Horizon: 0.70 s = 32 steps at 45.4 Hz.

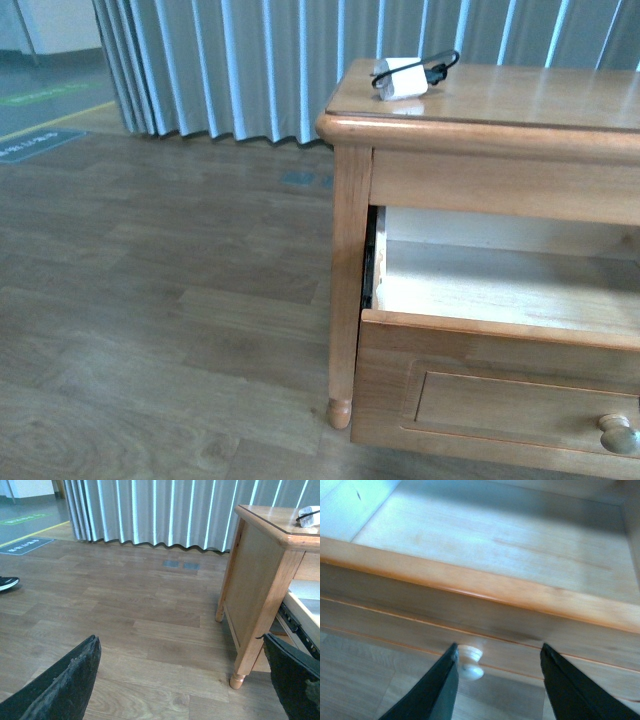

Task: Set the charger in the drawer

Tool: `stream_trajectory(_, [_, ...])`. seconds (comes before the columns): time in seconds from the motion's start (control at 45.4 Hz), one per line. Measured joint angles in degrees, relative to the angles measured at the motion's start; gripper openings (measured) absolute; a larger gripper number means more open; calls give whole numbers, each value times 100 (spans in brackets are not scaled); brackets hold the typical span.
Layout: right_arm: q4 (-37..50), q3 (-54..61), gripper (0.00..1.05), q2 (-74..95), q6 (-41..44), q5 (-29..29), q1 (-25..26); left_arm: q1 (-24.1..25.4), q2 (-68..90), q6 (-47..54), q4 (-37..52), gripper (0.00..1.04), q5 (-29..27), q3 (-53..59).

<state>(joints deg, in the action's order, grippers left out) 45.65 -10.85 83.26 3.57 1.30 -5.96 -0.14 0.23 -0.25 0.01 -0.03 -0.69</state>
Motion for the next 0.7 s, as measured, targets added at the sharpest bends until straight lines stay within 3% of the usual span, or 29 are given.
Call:
stream_trajectory(0.176, [-2542,170,89,-2844,-46,-638,658,0,0,0,0,99,0,0])
stream_trajectory(0.242, [-3359,155,98,-3805,-52,-839,949,0,0,0,0,99,0,0])
stream_trajectory(0.396, [-4881,96,96,-5969,-92,-1589,2011,0,0,0,0,99,0,0])
stream_trajectory(0.638, [-4684,282,96,-6704,-461,-2846,3814,0,0,0,0,99,2,0])
stream_trajectory(0.705, [-4411,365,96,-6577,-721,-2861,4256,0,0,0,0,99,2,0])
